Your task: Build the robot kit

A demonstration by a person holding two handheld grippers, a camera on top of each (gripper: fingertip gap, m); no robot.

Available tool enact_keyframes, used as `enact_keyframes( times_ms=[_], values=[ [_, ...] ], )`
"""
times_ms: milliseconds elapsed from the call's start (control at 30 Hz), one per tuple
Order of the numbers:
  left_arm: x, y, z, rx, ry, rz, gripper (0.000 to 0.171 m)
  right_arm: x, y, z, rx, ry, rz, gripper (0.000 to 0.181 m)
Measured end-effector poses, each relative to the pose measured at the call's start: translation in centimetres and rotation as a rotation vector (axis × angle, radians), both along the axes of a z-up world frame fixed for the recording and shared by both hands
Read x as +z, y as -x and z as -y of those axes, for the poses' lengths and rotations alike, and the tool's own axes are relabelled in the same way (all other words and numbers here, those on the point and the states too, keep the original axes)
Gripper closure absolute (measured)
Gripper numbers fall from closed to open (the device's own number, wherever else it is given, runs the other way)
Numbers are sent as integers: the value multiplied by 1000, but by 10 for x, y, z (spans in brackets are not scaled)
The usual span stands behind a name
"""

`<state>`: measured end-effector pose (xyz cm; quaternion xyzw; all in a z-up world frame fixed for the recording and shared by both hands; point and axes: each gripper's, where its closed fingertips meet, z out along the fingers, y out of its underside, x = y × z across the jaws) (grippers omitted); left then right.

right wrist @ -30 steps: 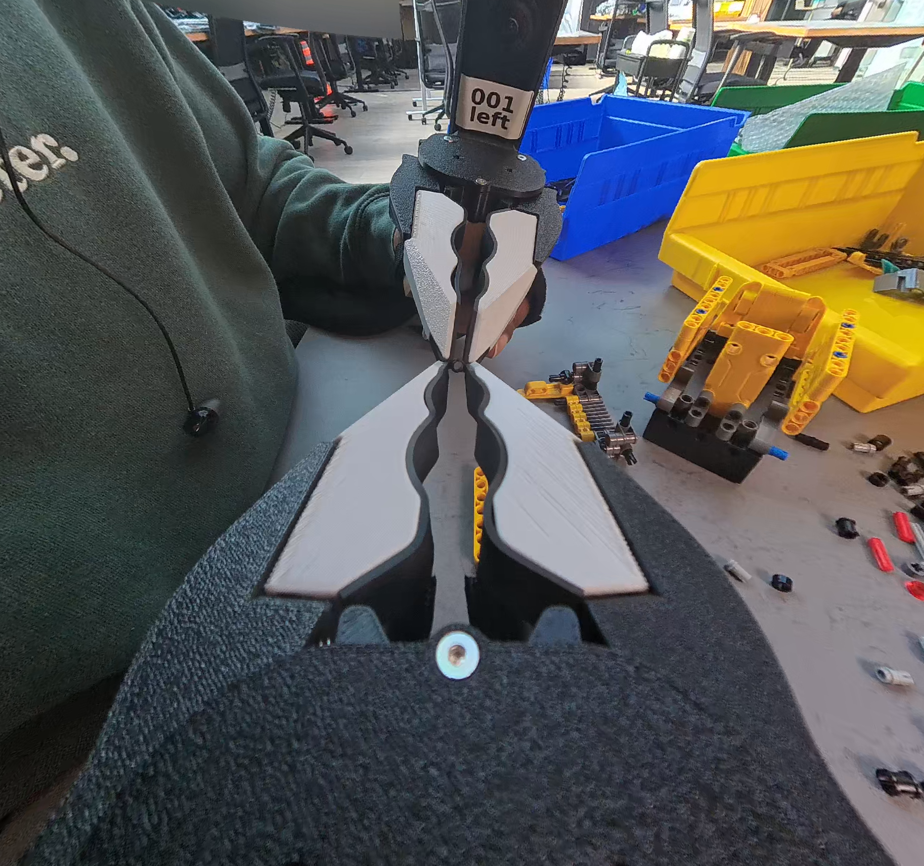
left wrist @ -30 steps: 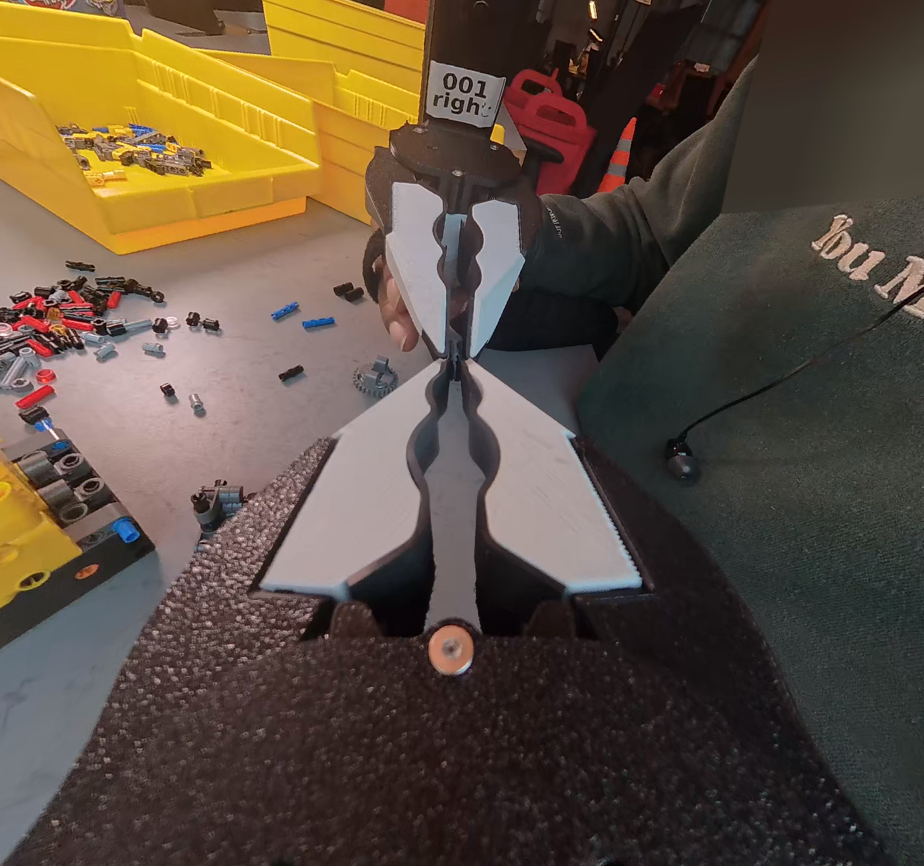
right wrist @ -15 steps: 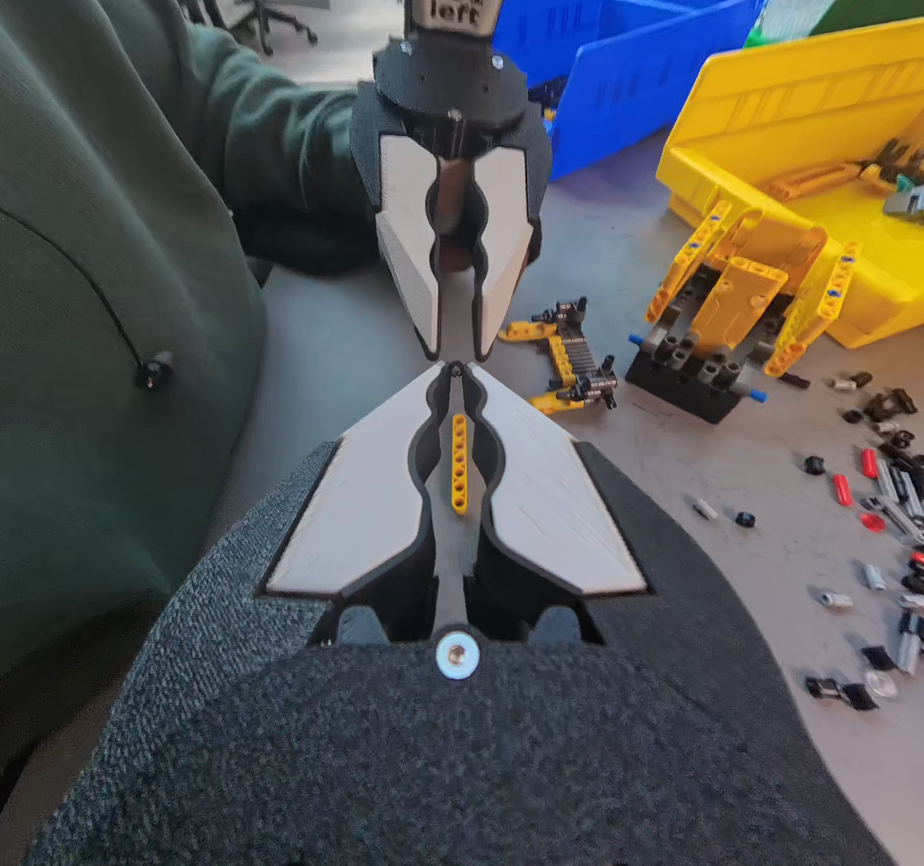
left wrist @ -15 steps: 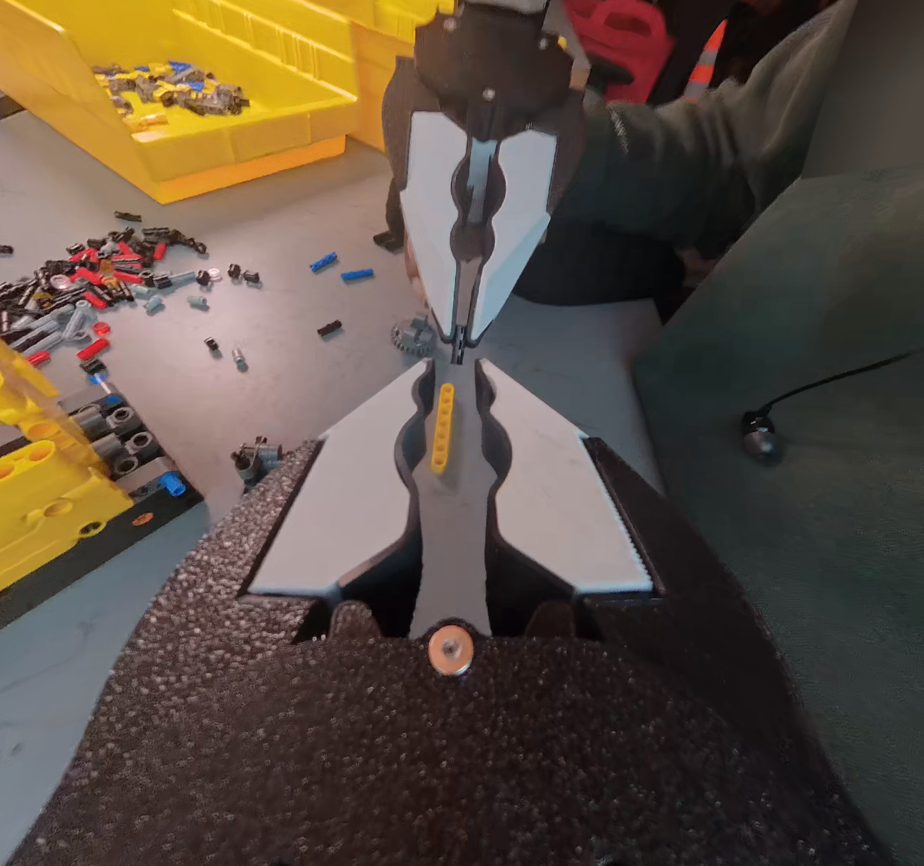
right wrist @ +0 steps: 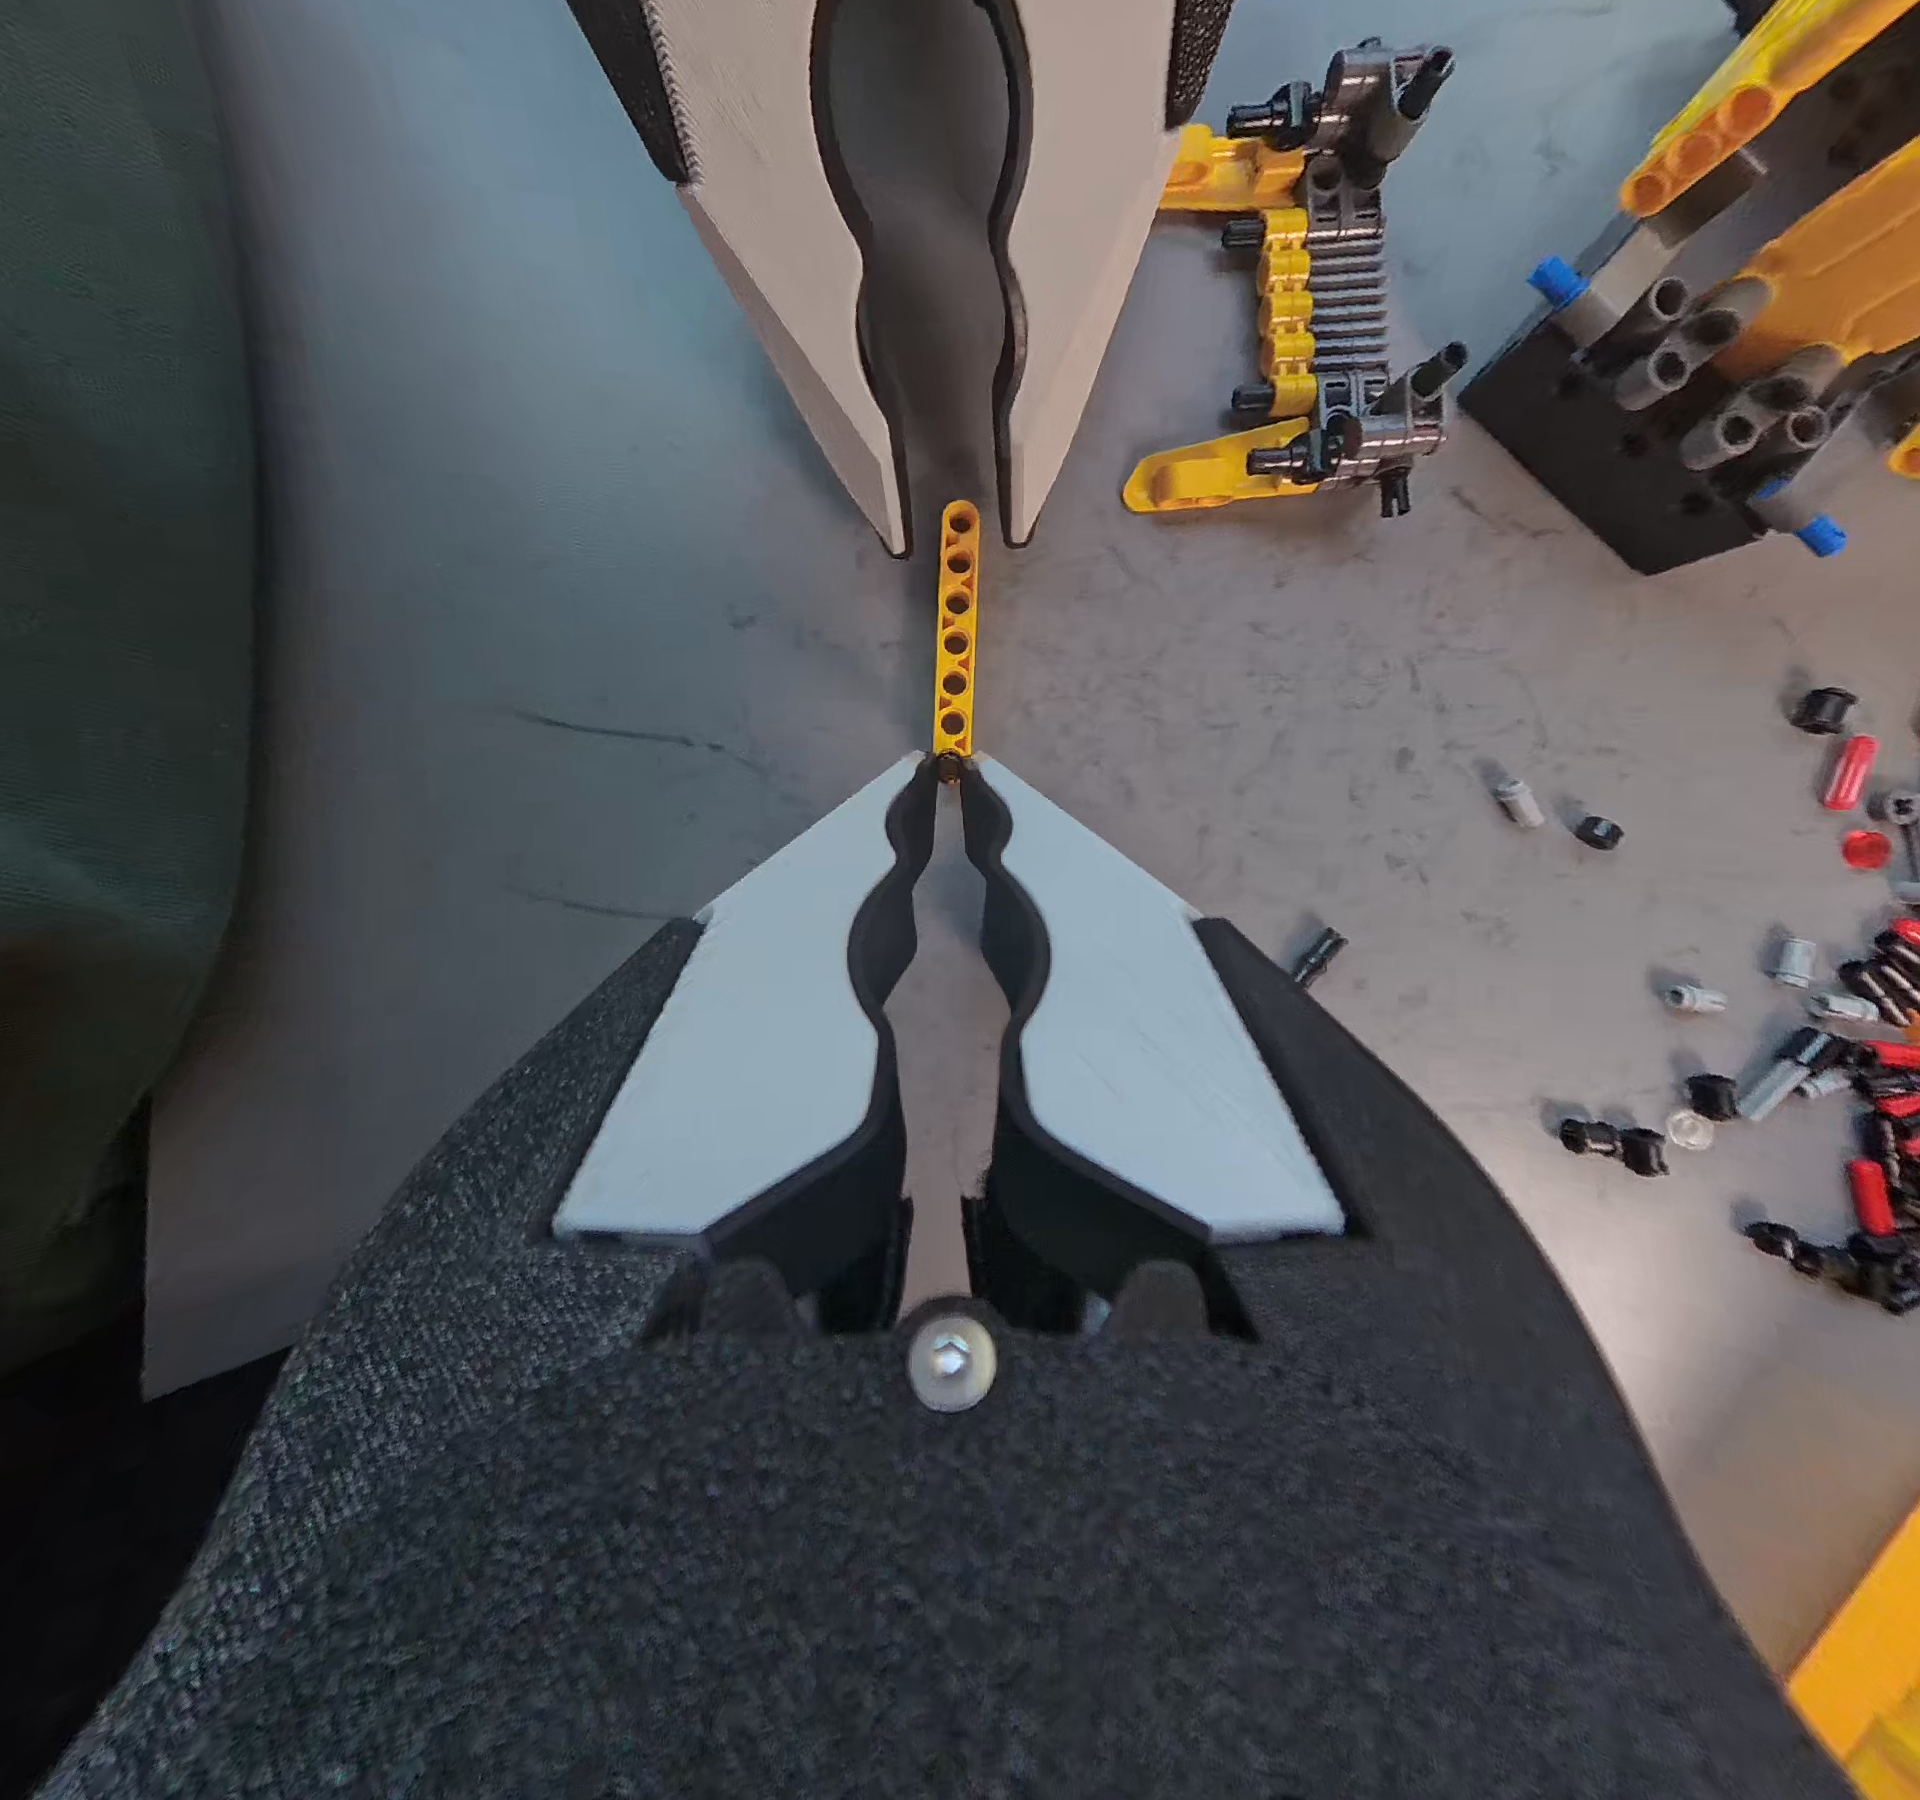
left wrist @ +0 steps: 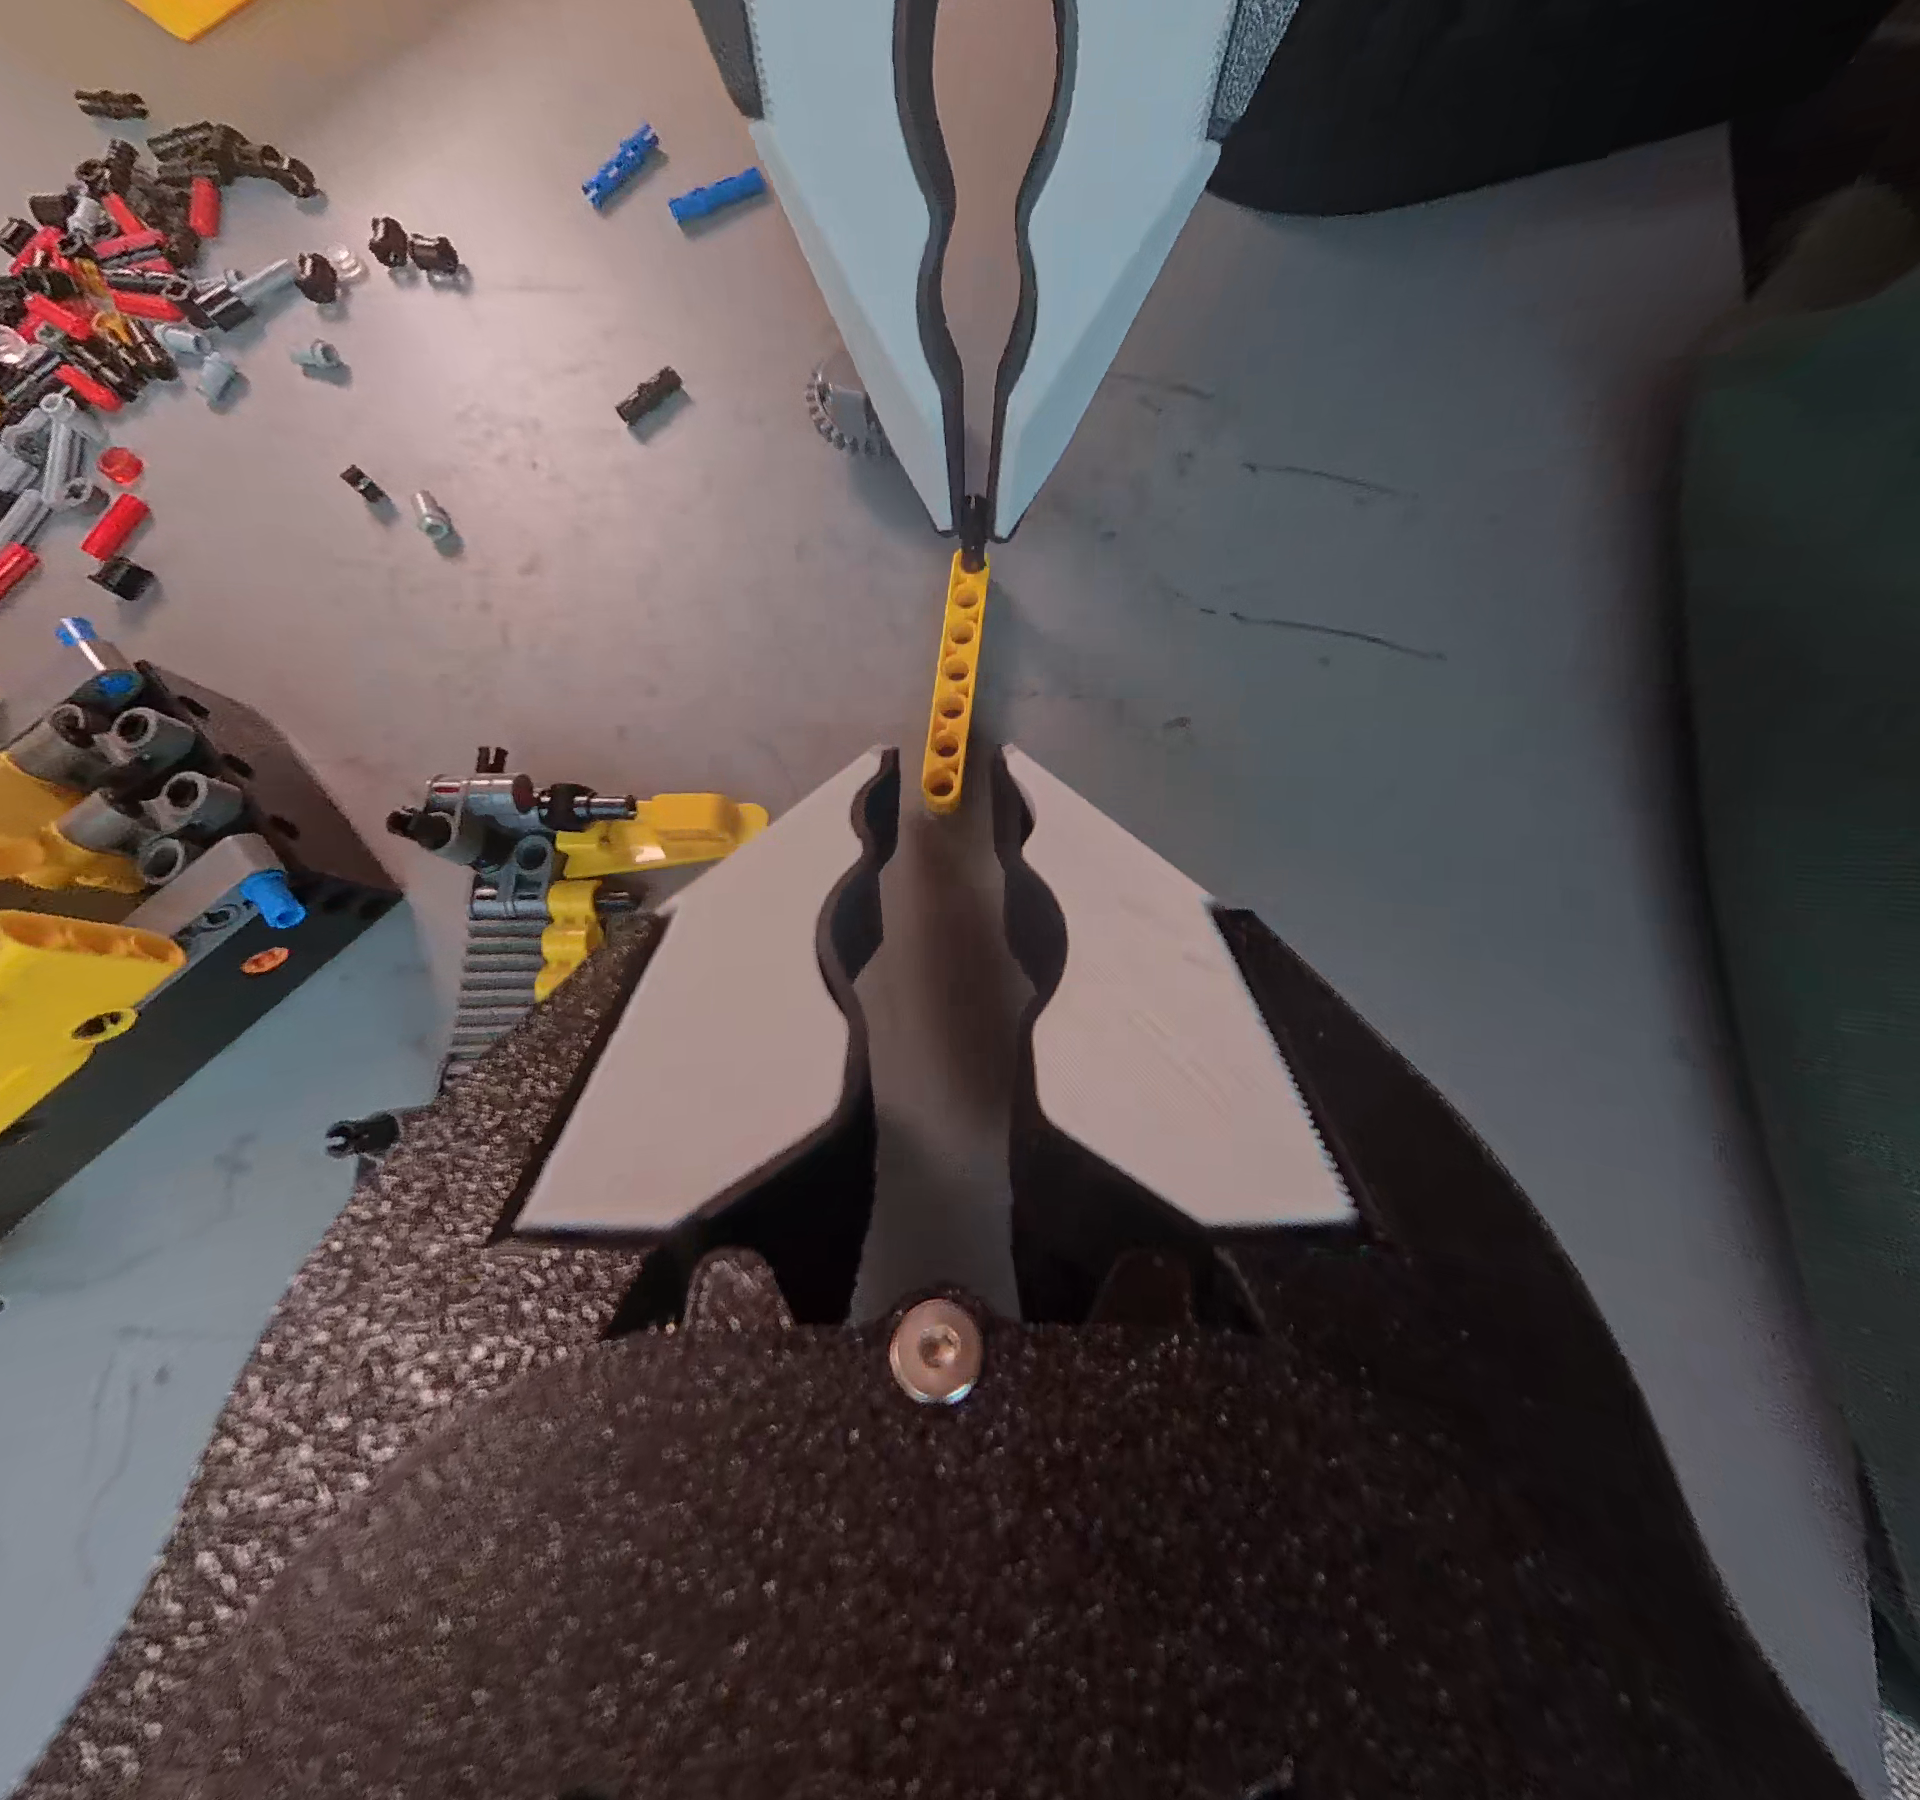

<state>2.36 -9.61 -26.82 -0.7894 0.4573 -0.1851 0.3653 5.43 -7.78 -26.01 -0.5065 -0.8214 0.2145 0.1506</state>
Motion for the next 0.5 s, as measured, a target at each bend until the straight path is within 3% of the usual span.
enact_keyframes(
  times_ms=[133, 500],
  values=[
    [-4, 0, 0, 0, -10, -32, 164, -1, 2, 1, 1, -9, 35, 178],
    [-4, -1, 1, -8, 6, -21, 165, -2, 2, 0, 101, -77, 171, 178]
  ],
)
